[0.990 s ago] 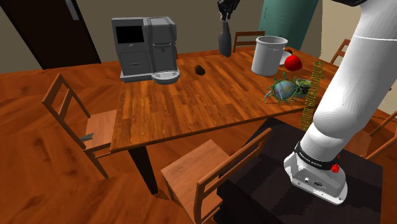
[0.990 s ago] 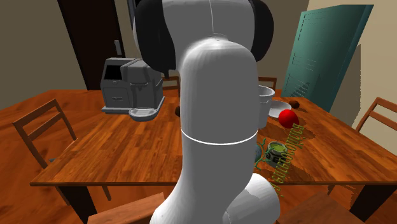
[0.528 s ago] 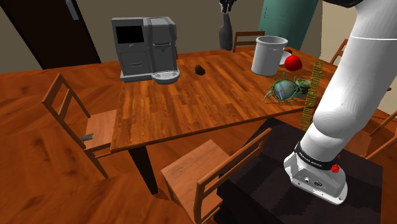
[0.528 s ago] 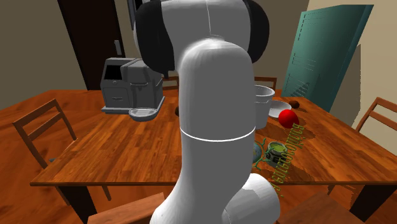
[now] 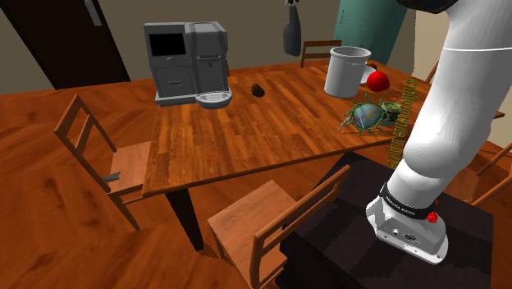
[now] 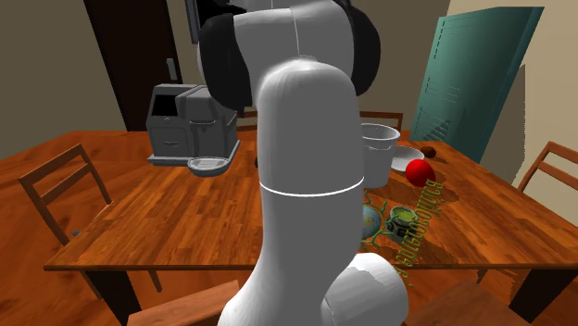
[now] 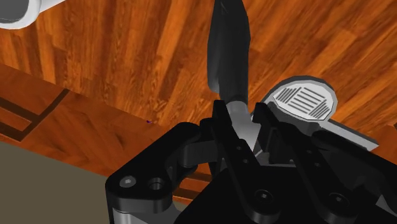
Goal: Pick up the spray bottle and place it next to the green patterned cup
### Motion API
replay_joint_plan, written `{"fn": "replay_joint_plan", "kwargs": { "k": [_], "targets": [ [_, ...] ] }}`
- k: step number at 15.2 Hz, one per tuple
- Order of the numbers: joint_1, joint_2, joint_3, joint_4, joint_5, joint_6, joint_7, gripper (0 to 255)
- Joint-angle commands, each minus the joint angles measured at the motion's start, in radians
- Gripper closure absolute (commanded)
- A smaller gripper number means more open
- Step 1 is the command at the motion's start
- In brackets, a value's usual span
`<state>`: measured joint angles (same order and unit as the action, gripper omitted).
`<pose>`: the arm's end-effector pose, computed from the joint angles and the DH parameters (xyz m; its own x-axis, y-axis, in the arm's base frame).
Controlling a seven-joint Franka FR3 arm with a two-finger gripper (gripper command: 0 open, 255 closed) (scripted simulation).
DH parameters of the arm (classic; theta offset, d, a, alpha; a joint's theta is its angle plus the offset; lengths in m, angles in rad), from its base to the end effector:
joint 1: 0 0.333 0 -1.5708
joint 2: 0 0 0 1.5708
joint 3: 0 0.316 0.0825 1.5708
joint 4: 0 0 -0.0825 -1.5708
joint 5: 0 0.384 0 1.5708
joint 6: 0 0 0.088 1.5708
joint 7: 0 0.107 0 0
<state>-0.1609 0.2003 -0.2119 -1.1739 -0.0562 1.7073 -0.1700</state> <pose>0.5828 -0.2138 0.7126 0.9376 -0.1590 0.3091 -0.2136 -0.9651 0.1512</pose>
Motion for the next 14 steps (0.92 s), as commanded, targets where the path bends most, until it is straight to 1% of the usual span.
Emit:
{"fn": "replay_joint_plan", "kwargs": {
  "k": [1,2,5,8,14],
  "targets": [
    [-0.004,0.022,-0.001,0.061,0.006,-0.039,-0.005,255],
    [-0.006,0.031,-0.001,0.083,0.009,-0.053,-0.007,255],
    [-0.039,-0.038,-0.021,-0.013,0.016,-0.02,-0.062,255],
    [-0.072,-0.092,-0.044,-0.085,0.026,0.003,-0.12,255],
    [-0.141,-0.163,-0.101,-0.175,0.055,0.028,-0.248,255]
  ]
}}
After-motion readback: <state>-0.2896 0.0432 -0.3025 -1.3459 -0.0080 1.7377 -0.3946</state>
